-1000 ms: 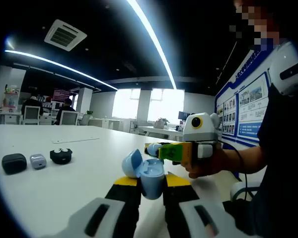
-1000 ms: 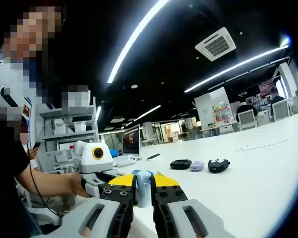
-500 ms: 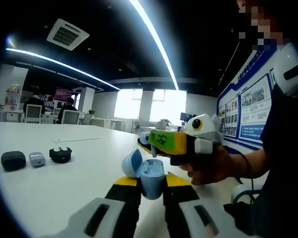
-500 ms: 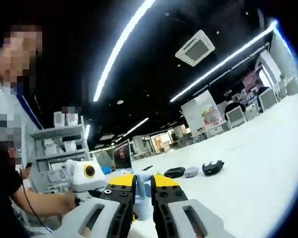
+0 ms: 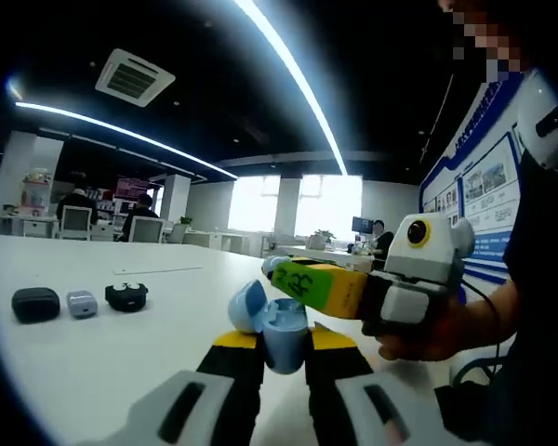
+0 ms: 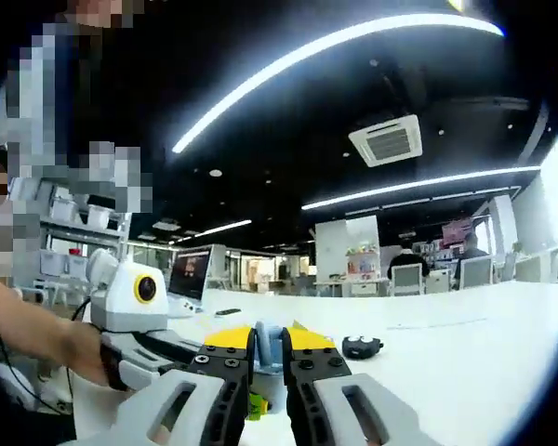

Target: Pick up the earbuds from the table and place the earbuds into the earbud case

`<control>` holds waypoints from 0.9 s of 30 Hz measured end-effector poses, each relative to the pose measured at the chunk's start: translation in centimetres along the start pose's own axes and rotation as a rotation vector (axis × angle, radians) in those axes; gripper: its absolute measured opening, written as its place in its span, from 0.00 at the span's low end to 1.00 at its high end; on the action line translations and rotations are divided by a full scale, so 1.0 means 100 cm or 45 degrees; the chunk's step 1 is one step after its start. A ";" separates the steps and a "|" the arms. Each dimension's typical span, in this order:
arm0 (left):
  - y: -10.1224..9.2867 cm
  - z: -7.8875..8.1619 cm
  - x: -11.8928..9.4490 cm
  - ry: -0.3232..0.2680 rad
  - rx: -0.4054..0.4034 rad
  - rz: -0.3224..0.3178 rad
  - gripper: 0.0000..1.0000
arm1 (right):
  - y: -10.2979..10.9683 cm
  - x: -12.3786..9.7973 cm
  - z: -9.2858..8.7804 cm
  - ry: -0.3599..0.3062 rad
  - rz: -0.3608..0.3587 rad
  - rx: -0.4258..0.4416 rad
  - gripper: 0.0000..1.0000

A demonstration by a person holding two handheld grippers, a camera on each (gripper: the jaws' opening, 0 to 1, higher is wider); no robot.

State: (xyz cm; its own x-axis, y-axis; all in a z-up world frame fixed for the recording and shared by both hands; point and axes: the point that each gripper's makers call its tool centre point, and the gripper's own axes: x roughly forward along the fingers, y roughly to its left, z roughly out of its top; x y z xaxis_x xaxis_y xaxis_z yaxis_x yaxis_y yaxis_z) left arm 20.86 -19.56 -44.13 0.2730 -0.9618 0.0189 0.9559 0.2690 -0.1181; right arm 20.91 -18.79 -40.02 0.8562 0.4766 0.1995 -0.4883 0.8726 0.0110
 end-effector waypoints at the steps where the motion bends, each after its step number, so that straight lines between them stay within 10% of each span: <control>1: 0.000 0.000 0.000 -0.001 -0.002 0.000 0.19 | 0.000 0.000 0.001 -0.004 -0.003 0.000 0.11; 19: 0.013 0.001 -0.003 -0.006 -0.004 0.045 0.19 | -0.015 -0.008 -0.001 0.031 -0.007 -0.030 0.11; 27: 0.021 -0.001 -0.016 0.002 -0.011 0.092 0.19 | -0.041 -0.027 -0.061 0.400 -0.090 0.041 0.11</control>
State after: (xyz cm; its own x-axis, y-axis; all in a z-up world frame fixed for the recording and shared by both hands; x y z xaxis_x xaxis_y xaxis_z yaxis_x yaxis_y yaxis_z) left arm 22.45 -17.49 -44.50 0.3414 -0.9399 0.0086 0.9326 0.3376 -0.1276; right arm 21.69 -23.03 -46.54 0.8959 0.4292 -0.1150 -0.4268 0.9032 0.0458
